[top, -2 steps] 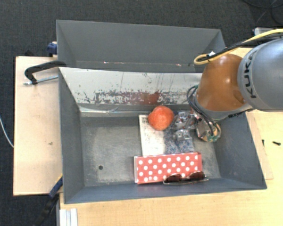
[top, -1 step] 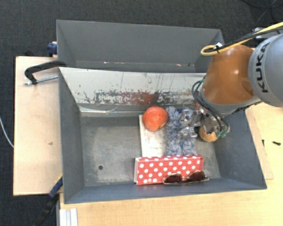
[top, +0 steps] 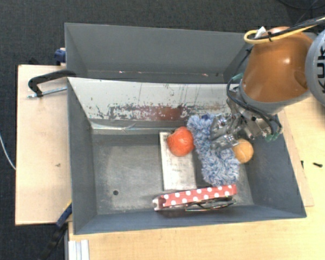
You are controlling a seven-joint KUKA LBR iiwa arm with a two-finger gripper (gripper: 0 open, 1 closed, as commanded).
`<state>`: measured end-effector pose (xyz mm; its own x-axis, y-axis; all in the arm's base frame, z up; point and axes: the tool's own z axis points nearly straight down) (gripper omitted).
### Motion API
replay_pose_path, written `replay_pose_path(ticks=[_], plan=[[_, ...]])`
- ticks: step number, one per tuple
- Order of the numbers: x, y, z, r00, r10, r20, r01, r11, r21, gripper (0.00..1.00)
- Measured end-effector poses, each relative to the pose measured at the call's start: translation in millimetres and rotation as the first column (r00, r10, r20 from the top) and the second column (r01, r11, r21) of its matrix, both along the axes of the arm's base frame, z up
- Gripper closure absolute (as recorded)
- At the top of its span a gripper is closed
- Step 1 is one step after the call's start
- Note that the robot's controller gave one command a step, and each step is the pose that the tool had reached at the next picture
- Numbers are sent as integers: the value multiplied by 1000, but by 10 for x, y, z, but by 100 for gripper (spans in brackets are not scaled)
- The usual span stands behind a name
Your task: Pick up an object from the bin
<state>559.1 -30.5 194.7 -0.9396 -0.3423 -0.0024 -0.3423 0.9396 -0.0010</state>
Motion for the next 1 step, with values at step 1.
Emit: replay_pose_path(ticks=[1], plan=[[37,6,443,991,137,3,-137,991,1,100]])
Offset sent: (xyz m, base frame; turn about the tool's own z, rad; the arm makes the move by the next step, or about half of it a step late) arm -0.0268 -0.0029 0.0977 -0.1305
